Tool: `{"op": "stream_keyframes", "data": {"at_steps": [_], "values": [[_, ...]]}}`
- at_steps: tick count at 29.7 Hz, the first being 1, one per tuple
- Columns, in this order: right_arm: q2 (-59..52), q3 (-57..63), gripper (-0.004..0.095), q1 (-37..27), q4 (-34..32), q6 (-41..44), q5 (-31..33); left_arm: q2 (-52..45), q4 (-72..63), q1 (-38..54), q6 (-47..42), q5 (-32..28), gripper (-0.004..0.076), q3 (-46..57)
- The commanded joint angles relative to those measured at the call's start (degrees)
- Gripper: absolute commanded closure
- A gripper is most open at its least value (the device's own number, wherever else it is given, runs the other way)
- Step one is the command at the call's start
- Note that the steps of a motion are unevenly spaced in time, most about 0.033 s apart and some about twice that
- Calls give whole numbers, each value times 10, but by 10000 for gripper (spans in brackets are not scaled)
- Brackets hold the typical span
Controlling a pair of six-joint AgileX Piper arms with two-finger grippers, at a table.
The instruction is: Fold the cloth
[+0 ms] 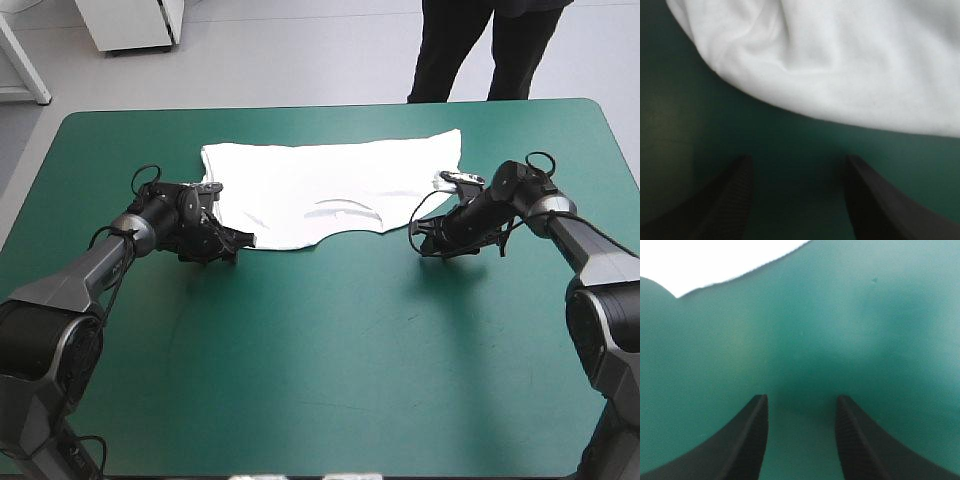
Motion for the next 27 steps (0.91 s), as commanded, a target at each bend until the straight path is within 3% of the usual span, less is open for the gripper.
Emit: {"op": "stream_keyframes", "data": {"at_steps": [1, 11, 27], "values": [[-19, -9, 494, 0, 1, -4, 17, -21, -10, 1, -2, -8, 323, -12], [-43, -31, 494, 0, -4, 4, 13, -60, -10, 0, 11, -20, 323, -14], [-144, -164, 494, 0, -65, 48, 107, -190, 22, 1, 5, 46, 322, -90]]}}
